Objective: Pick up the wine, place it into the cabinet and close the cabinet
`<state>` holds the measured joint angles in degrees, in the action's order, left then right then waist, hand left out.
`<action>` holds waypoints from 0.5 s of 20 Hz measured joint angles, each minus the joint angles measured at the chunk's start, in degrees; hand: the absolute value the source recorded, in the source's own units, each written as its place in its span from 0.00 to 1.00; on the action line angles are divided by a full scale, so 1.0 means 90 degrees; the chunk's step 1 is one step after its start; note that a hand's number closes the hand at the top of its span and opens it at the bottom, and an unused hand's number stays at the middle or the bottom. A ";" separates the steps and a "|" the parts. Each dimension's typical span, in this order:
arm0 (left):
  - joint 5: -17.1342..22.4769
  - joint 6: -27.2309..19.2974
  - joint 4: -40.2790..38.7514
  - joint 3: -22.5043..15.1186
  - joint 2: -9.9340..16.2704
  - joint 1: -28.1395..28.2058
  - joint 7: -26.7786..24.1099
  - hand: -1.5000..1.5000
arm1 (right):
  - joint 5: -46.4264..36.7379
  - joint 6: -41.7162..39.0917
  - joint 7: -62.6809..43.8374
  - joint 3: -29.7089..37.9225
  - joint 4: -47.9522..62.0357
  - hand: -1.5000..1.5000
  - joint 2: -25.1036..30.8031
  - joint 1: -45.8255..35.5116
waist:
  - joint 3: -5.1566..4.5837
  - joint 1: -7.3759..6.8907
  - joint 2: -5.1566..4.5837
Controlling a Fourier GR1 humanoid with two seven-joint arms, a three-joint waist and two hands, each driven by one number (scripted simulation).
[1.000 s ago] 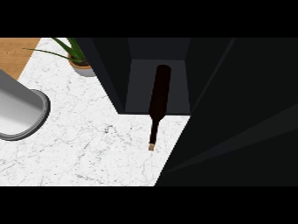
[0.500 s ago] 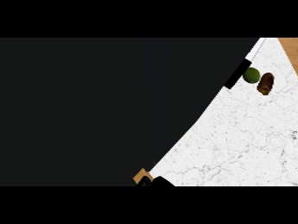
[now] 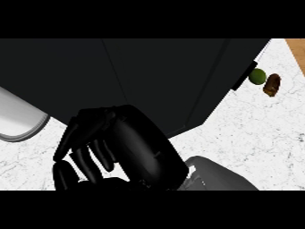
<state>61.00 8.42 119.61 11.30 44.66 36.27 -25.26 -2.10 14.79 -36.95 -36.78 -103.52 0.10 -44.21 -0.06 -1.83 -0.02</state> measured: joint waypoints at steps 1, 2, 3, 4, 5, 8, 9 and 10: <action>0.0016 0.0009 0.0029 0.0073 -0.0026 0.0023 0.0063 0.00 | 0.0049 -0.0014 0.0186 0.0101 0.0267 1.00 -0.0004 -0.0087 | 0.0001 0.0001 -0.0001; 0.0011 0.0071 -0.0020 0.0123 -0.0047 0.0011 0.0121 0.00 | 0.0110 0.0020 0.0203 0.0204 0.0457 1.00 -0.0006 -0.0265 | 0.0001 0.0012 -0.0002; -0.0034 0.0120 -0.0009 0.0121 -0.0103 0.0047 0.0150 0.00 | 0.0171 0.0003 0.0332 0.0344 0.0724 1.00 -0.0009 -0.0418 | 0.0001 0.0007 -0.0003; -0.0059 0.0147 0.0026 0.0171 -0.0151 0.0078 0.0207 0.00 | 0.0175 -0.0027 0.0361 0.0439 0.0872 1.00 -0.0011 -0.0524 | 0.0001 0.0019 -0.0002; -0.0025 0.0196 -0.0053 0.0235 -0.0126 0.0000 0.0286 0.00 | 0.0174 -0.0098 0.0452 0.0571 0.1072 1.00 -0.0012 -0.0604 | 0.0002 0.0039 -0.0003; -0.0085 0.0195 0.0008 0.0227 -0.0171 -0.0087 0.0508 0.00 | 0.0211 -0.0283 0.0655 0.0969 0.1711 1.00 -0.0013 -0.1022 | -0.0001 0.0056 -0.0012; -0.0142 0.0157 -0.0021 0.0148 -0.0209 -0.0185 0.0565 0.00 | 0.0245 -0.0378 0.0769 0.1078 0.1899 1.00 -0.0012 -0.1112 | -0.0004 0.0068 -0.0007; -0.0151 0.0136 0.0085 0.0133 -0.0242 -0.0155 0.0640 0.00 | 0.0244 -0.0455 0.0930 0.1142 0.2020 1.00 0.0009 -0.1115 | -0.0012 0.0057 0.0016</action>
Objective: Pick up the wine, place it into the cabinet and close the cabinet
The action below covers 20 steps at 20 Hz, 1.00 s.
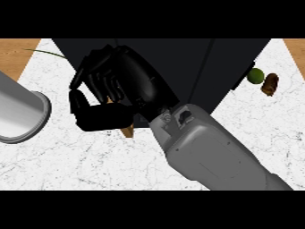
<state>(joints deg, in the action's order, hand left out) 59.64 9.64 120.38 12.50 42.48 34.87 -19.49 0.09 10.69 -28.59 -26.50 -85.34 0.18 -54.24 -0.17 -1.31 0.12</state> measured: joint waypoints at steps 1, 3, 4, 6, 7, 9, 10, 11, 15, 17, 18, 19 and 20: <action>-0.0035 0.0015 -0.0023 -0.0027 -0.0031 -0.0054 0.0051 0.00 | 0.0025 -0.0085 0.0104 0.0076 0.0136 1.00 -0.0012 -0.0043 | -0.0004 0.0004 0.0011; -0.0143 -0.0139 0.0081 -0.0198 -0.0110 -0.0201 0.0180 0.00 | 0.0060 -0.0242 0.0379 0.0172 0.0355 1.00 -0.0003 -0.0078 | -0.0021 0.0011 0.0042; -0.0252 -0.0205 0.0109 -0.0332 -0.0185 -0.0252 0.0201 0.00 | 0.0136 -0.0359 0.0472 0.0246 0.0438 1.00 0.0013 -0.0100 | -0.0035 0.0010 0.0047; -0.0373 -0.0289 0.0098 -0.0517 -0.0273 -0.0393 0.0268 0.00 | 0.0210 -0.0528 0.0682 0.0357 0.0619 1.00 0.0039 -0.0146 | -0.0055 0.0013 0.0060; -0.0450 -0.0367 0.0153 -0.0632 -0.0316 -0.0457 0.0310 0.00 | 0.0209 -0.0575 0.0800 0.0397 0.0736 1.00 0.0040 -0.0176 | -0.0055 0.0010 0.0073; -0.0604 -0.0430 0.0057 -0.0804 -0.0412 -0.0590 0.0328 0.00 | 0.0243 -0.0713 0.0969 0.0449 0.0881 1.00 0.0059 -0.0213 | -0.0069 0.0011 0.0094; -0.0643 -0.0509 0.0065 -0.0874 -0.0448 -0.0675 0.0368 0.00 | 0.0291 -0.0796 0.1005 0.0480 0.0929 1.00 0.0077 -0.0241 | -0.0078 0.0014 0.0095; -0.0733 -0.0626 0.0059 -0.0973 -0.0492 -0.0783 0.0399 0.00 | 0.0326 -0.0875 0.1077 0.0494 0.0964 1.00 0.0091 -0.0252 | -0.0087 0.0027 0.0098; -0.0938 -0.0915 0.0082 -0.1237 -0.0637 -0.1076 0.0477 0.00 | 0.0331 -0.1078 0.1439 0.0505 0.1133 1.00 0.0182 -0.0277 | -0.0116 0.0018 0.0124; -0.1022 -0.1015 0.0030 -0.1340 -0.0704 -0.1201 0.0494 0.00 | 0.0359 -0.1171 0.1586 0.0526 0.1215 1.00 0.0222 -0.0298 | -0.0127 0.0005 0.0130; -0.1048 -0.1085 0.0024 -0.1389 -0.0728 -0.1277 0.0527 0.00 | 0.0377 -0.1230 0.1677 0.0530 0.1246 1.00 0.0245 -0.0306 | -0.0135 0.0005 0.0129; -0.1045 -0.1124 0.0006 -0.1398 -0.0726 -0.1354 0.0568 0.00 | 0.0401 -0.1289 0.1742 0.0536 0.1274 1.00 0.0265 -0.0314 | -0.0143 0.0004 0.0131; -0.1080 -0.1158 -0.0018 -0.1450 -0.0757 -0.1396 0.0578 0.00 | 0.0402 -0.1316 0.1823 0.0541 0.1304 1.00 0.0278 -0.0313 | -0.0146 -0.0004 0.0136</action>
